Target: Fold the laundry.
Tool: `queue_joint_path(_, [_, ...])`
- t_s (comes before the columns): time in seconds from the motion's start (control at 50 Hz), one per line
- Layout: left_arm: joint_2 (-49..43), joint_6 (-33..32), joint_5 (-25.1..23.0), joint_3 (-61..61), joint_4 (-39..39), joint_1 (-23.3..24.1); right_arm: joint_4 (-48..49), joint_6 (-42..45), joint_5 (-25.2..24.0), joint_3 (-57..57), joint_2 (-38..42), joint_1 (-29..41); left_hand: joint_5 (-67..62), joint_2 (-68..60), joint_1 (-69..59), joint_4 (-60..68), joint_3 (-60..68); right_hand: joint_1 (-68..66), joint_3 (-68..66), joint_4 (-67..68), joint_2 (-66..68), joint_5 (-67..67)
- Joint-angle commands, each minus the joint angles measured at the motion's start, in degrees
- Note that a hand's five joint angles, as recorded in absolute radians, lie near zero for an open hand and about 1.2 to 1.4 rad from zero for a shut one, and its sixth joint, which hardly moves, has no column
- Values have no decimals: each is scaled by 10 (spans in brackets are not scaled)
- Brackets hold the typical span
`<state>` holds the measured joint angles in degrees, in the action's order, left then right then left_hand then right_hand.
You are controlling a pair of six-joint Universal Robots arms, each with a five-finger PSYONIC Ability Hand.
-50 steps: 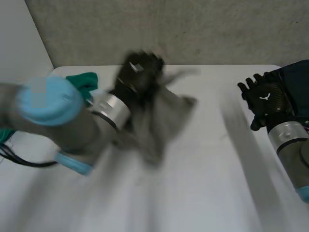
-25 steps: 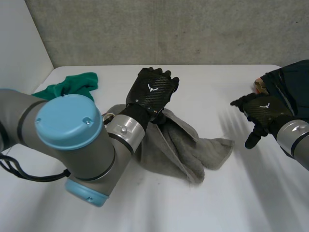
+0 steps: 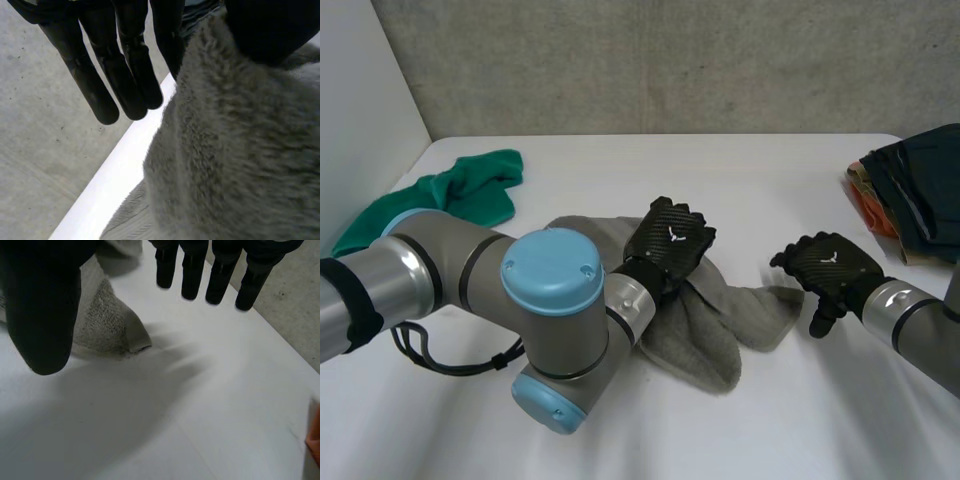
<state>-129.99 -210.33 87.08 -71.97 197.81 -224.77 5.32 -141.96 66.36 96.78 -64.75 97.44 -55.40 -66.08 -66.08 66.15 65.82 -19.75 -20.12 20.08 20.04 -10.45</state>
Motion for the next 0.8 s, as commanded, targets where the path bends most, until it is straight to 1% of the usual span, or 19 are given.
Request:
queue_joint_path(0.02, [39, 4, 6, -3, 4, -1, 28, -2, -2, -27, 50, 16, -146, -139, -139, 138, 142, -75, -71, 72, 72, -68])
queue_joint_path(0.14, [100, 46, 8, -14, 2, -6, 27, -14, -3, -34, 58, 37, -146, -139, -139, 138, 142, -75, -71, 72, 72, -68])
queue_joint_path(0.24, [107, 54, 10, -16, -1, -11, 20, -43, 2, -30, 54, 71, -146, -139, -139, 138, 142, -56, -53, 53, 54, -49])
queue_joint_path(0.26, [108, 54, 12, -16, -1, -14, 17, -64, 2, -29, 53, 78, -146, -139, -139, 138, 142, -50, -46, 46, 47, -43])
queue_joint_path(0.34, [117, 55, 48, -16, -1, -31, 12, -114, 2, -31, 52, 86, -146, -139, -139, 138, 142, -58, -54, 55, 55, -51])
queue_joint_path(0.4, [127, 55, 81, -13, -1, -37, 12, -130, 2, -33, 51, 88, -146, -139, -139, 138, 142, -88, -84, 85, 85, -81])
queue_joint_path(0.44, [137, 56, 92, -12, -1, -39, 12, -141, 2, -36, 57, 86, -146, -139, -139, 138, 142, -247, -244, 244, 245, -240])
queue_joint_path(0.46, [148, 57, 99, -12, 1, -41, 11, -141, 2, -37, 58, 86, -146, -139, -139, 138, 142, -350, -346, 346, 347, -343])
queue_joint_path(0.48, [155, 58, 101, -12, 2, -42, 12, -137, 3, -39, 59, 86, -146, -139, -139, 138, 142, -497, -494, 494, 494, -490])
queue_joint_path(0.5, [162, 59, 103, -12, 2, -43, 14, -136, 13, -43, 53, 85, -146, -139, -139, 138, 142, -601, -598, 598, 599, -594])
queue_joint_path(0.54, [186, 65, 111, -13, 2, -54, 14, -143, 17, -47, 48, 80, -146, -139, -139, 138, 142, -602, -599, 599, 600, -595])
queue_joint_path(0.56, [197, 68, 114, -15, 2, -60, 14, -143, 19, -47, 41, 79, -146, -139, -139, 138, 142, -602, -599, 599, 600, -595])
queue_joint_path(0.6, [221, 74, 121, -18, 2, -73, 20, -133, 40, -50, -16, 73, -146, -139, -139, 138, 142, -602, -599, 599, 600, -595])
queue_joint_path(0.64, [257, 89, 137, -21, 1, -89, 17, -131, 54, -57, -81, 64, -146, -139, -139, 138, 142, -602, -599, 599, 600, -595])
queue_joint_path(0.66, [269, 95, 143, -25, 1, -94, 9, -128, 62, -72, -139, 47, -146, -139, -139, 138, 142, -602, -599, 599, 600, -595])
queue_joint_path(0.68, [281, 101, 148, -29, 1, -99, 2, -126, 65, -80, -164, 36, -146, -139, -139, 138, 142, -602, -599, 599, 600, -595])
queue_joint_path(0.7, [307, 113, 153, -38, 2, -109, -8, -126, 65, -87, -182, 26, -146, -139, -139, 138, 142, -602, -599, 599, 600, -595])
queue_joint_path(0.72, [320, 119, 154, -42, 2, -116, -42, -120, 61, -104, -204, 10, -146, -139, -139, 138, 142, -602, -599, 599, 600, -595])
queue_joint_path(0.8, [366, 130, 155, -68, 2, -145, -139, -96, 51, -157, -223, -16, -146, -139, -139, 138, 142, -602, -599, 599, 600, -595])
